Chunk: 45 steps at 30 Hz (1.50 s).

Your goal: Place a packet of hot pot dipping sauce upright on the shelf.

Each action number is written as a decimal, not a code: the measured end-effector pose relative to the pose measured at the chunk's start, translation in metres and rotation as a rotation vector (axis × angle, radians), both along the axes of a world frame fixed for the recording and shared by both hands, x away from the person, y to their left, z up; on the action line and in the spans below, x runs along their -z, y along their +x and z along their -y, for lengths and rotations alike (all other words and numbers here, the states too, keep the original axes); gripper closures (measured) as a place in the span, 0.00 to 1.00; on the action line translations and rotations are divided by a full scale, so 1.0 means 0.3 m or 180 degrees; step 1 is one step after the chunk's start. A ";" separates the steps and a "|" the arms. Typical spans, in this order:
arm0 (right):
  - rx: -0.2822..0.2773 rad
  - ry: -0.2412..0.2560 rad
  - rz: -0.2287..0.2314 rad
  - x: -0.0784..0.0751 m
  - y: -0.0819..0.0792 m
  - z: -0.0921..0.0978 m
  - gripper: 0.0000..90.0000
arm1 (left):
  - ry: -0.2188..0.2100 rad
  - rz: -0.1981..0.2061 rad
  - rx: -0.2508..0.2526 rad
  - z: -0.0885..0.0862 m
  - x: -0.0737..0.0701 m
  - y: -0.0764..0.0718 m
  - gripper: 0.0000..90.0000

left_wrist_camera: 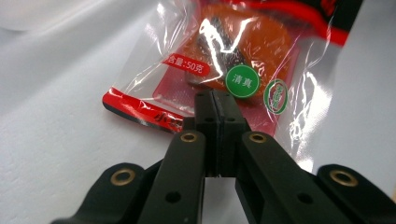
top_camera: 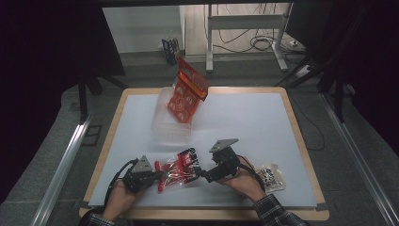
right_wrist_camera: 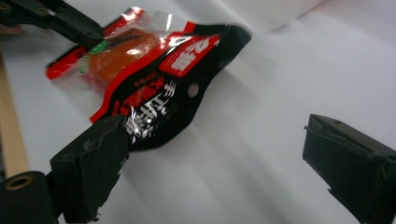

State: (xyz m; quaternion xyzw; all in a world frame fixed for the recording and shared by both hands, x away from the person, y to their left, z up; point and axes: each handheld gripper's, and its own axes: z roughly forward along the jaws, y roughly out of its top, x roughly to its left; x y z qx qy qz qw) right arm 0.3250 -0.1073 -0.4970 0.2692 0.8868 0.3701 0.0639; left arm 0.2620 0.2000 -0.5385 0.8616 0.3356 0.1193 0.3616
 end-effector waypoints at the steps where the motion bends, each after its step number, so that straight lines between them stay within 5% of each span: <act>1: -0.0032 0.0007 -0.0027 0.000 -0.002 -0.004 0.08 | 0.0013 -0.0010 -0.0001 -0.001 0.001 0.000 1.00; 7: -0.0153 0.0091 -0.0202 0.005 -0.014 -0.043 0.08 | 0.0048 -0.0111 -0.0007 -0.011 0.006 0.002 1.00; 18: -0.0208 0.0224 -0.0295 -0.012 0.003 -0.096 0.10 | 0.0018 -0.0141 -0.0019 -0.015 0.008 0.004 1.00; 33: -0.0499 0.0287 -0.0664 0.052 0.034 -0.264 0.23 | 0.0042 -0.0133 -0.0013 -0.015 0.007 0.001 1.00; 41: -0.0469 0.0270 -0.0799 0.047 0.040 -0.320 0.55 | -0.0001 -0.0167 -0.0023 -0.021 0.007 0.003 1.00; 45: -0.0489 0.0336 -0.1001 0.042 0.054 -0.317 0.69 | -0.0052 -0.0155 -0.0046 -0.032 0.002 0.000 0.95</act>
